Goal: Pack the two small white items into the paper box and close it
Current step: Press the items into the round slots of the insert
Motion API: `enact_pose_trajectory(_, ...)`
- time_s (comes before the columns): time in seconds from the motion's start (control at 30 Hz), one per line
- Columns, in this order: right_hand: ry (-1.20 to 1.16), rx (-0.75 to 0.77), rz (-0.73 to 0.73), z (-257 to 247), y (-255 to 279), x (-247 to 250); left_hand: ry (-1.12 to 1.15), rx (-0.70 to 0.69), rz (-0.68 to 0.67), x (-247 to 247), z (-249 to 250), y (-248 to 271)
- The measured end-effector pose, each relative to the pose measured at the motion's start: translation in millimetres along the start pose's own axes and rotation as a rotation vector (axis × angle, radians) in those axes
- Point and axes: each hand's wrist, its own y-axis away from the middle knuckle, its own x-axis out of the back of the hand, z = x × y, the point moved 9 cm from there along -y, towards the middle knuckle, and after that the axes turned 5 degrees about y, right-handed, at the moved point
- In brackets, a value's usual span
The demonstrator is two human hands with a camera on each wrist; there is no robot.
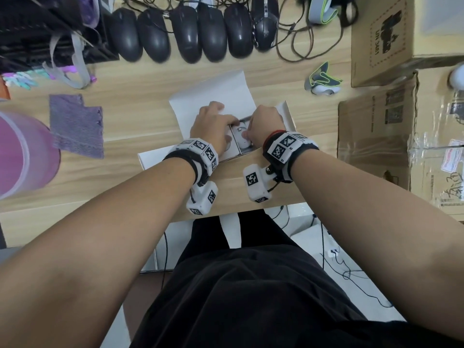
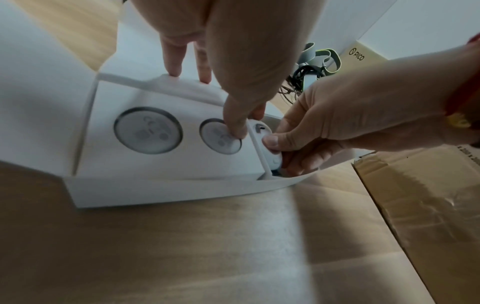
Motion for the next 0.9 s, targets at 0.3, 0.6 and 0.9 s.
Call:
enact_pose_trajectory(0.3, 0.024, 0.012, -0.056, -3, 9, 4, 0.049, 0.001, -0.006, 5, 8, -1)
enact_pose_trajectory(0.6, -0.323, 0.138, -0.056, 0, 12, 69, -0.046, -0.049, -0.039, 8, 29, -3)
enact_pose_trajectory(0.9, -0.04, -0.302, 0.287, 126, -30, 110, 0.009, -0.037, -0.011, 19, 35, -7)
